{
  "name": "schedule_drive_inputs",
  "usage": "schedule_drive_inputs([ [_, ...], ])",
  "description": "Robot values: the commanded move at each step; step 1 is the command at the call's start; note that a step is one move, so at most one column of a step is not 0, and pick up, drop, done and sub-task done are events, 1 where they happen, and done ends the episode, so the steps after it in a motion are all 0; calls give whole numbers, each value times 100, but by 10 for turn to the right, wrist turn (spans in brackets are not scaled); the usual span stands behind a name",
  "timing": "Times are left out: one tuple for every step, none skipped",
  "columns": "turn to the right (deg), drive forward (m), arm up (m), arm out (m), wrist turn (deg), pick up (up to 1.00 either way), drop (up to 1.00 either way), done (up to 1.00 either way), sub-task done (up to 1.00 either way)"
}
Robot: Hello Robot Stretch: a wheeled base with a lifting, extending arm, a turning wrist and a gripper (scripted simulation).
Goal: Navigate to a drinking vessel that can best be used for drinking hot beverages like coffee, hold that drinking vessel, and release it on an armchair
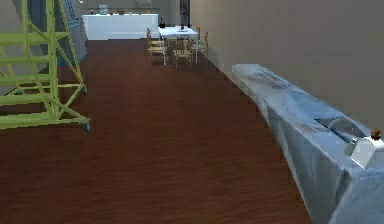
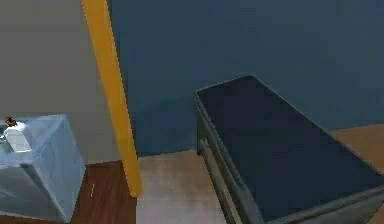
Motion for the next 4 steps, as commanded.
schedule_drive_inputs([
  [-150, 0, 0, 0, 0, 0, 0, 0, 0],
  [0, 100, 0, 0, 0, 0, 0, 0, 0],
  [0, 100, 0, 0, 0, 0, 0, 0, 0],
  [0, 100, 0, 0, 0, 0, 0, 0, 0],
])
